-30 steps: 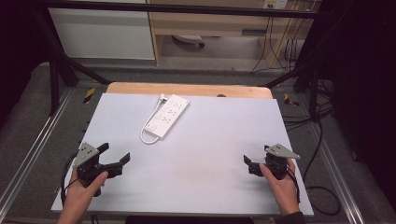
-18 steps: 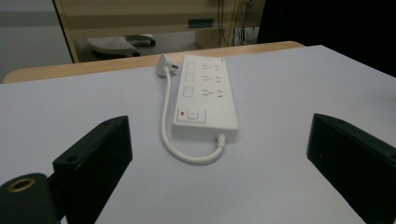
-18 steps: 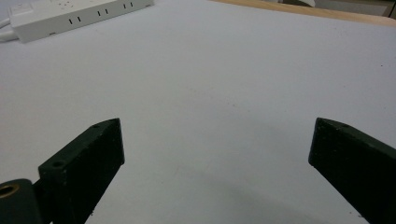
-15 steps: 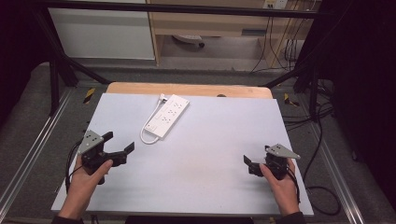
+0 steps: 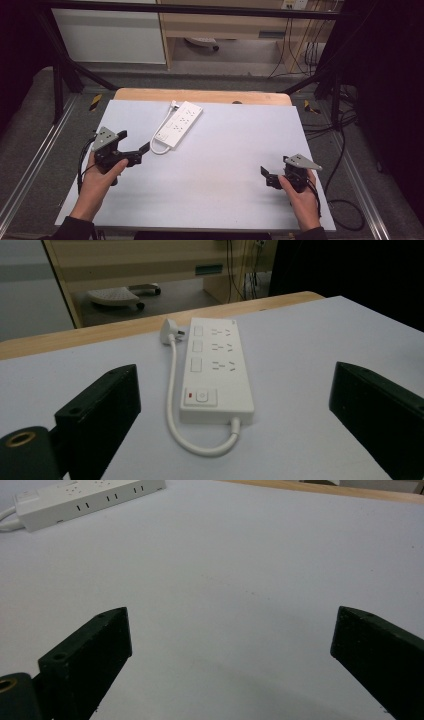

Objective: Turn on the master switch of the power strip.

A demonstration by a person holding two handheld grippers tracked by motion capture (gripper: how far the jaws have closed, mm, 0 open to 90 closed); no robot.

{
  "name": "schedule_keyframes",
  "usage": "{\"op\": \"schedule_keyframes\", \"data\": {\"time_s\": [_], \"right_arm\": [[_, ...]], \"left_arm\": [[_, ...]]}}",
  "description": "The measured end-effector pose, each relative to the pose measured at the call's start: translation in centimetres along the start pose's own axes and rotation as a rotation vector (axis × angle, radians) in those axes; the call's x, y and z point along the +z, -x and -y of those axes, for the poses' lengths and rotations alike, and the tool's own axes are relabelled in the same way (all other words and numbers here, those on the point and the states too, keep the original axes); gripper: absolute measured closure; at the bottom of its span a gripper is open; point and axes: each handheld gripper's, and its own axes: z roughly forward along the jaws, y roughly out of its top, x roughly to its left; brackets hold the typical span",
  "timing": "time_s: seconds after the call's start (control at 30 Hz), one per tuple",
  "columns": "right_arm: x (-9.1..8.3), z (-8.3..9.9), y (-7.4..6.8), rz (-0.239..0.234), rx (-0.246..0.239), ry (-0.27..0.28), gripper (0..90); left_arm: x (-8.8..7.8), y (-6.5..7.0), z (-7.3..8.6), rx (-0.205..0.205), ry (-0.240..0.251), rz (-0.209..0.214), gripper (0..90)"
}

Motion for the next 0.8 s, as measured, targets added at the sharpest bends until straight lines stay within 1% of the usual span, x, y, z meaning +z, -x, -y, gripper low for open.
{"op": "schedule_keyframes", "data": {"time_s": [0.2,0.27,0.33,0.4,0.47,0.5,0.57,0.63,0.7,0.77,0.8], "right_arm": [[-0.1,-0.1,-0.2,-0.006,-0.007,0.005,3.4],[-0.2,-0.1,-0.2,-0.006,-0.008,0.003,3.4],[-0.2,0.0,-0.1,-0.005,-0.008,0.004,3.4],[-0.2,0.0,-0.1,-0.009,0.008,0.008,3.3],[-0.1,0.0,-0.1,-0.009,0.006,0.006,3.4],[0.0,0.0,-0.1,-0.012,0.010,0.001,3.5],[0.0,0.0,-0.1,-0.014,0.012,0.001,3.5],[0.0,-0.1,-0.2,-0.023,0.001,0.003,3.6],[0.0,-0.1,-0.2,-0.022,0.001,0.001,3.6],[0.0,0.0,-0.3,-0.021,-0.001,-0.004,3.8],[-0.1,-0.1,-0.3,-0.022,-0.008,0.004,3.8]], "left_arm": [[1.5,-0.2,-0.6,-0.002,-0.007,0.000,6.3],[1.7,-0.2,-0.7,-0.005,-0.009,-0.007,6.4],[2.1,-0.3,-0.9,0.002,-0.014,-0.008,6.5],[2.4,-0.4,-1.2,-0.012,-0.004,0.001,6.5],[2.8,-0.5,-1.5,0.000,-0.011,0.001,6.5],[3.0,-0.5,-1.6,-0.001,-0.010,-0.001,6.9],[3.4,-0.7,-1.6,-0.028,-0.006,0.011,6.9],[3.8,-0.6,-1.8,-0.017,-0.013,0.008,7.0],[4.2,-0.6,-2.0,-0.011,-0.021,0.003,7.1],[4.5,-0.5,-2.3,0.006,-0.025,-0.011,7.7],[4.5,-0.5,-2.4,0.010,-0.025,-0.017,9.6]]}}
